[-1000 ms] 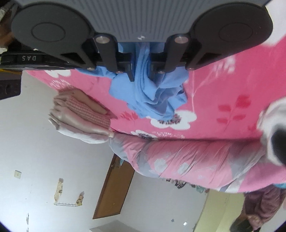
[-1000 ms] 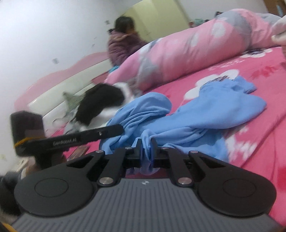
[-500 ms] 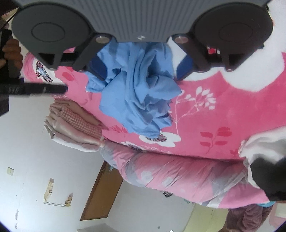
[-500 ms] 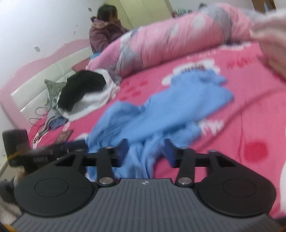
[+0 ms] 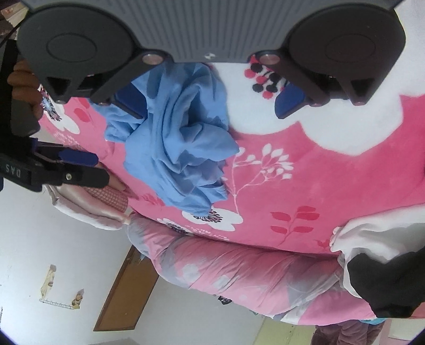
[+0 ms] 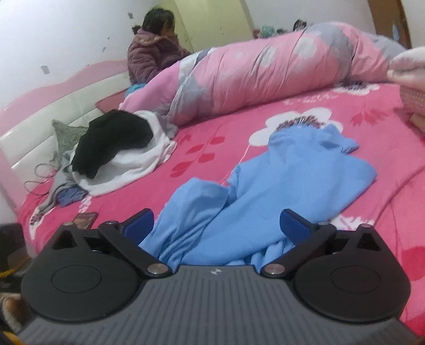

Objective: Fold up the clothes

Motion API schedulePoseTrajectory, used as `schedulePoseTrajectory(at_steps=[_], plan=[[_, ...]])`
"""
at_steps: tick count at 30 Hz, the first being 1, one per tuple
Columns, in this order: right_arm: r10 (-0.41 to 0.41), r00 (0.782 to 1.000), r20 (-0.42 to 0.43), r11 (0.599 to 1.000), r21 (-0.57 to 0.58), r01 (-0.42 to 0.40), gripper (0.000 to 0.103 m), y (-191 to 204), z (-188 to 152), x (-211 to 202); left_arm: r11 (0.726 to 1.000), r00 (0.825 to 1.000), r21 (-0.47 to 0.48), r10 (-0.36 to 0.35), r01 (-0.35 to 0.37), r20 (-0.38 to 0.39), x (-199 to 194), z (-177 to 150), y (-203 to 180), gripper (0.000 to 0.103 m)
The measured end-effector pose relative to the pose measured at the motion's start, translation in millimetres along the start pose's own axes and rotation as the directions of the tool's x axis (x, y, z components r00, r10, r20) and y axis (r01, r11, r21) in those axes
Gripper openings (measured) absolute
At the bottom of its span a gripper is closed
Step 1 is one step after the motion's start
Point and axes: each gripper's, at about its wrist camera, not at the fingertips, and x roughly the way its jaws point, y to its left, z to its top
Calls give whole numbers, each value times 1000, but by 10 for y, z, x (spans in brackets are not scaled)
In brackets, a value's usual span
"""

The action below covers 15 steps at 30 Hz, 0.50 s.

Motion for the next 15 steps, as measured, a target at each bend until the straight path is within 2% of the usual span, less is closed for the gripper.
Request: schedulePoseTrajectory(at_steps=[4, 9, 13, 15], plan=[[-77, 997, 6, 997, -28, 78, 102, 147, 31, 93, 999, 1000, -34, -6, 6, 16, 0, 3, 80, 103], [-18, 1000, -12, 994, -104, 17, 102, 313, 35, 273, 996, 998, -74, 56, -53, 36, -18, 19, 199, 103], [-146, 989, -25, 970, -202, 138, 100, 498, 55, 520, 994, 993, -81, 84, -78, 80, -74, 38, 272, 103], [-181, 983, -22, 954, -248, 170, 91, 548, 40, 629, 994, 992, -76, 89, -82, 94, -83, 60, 298, 103]])
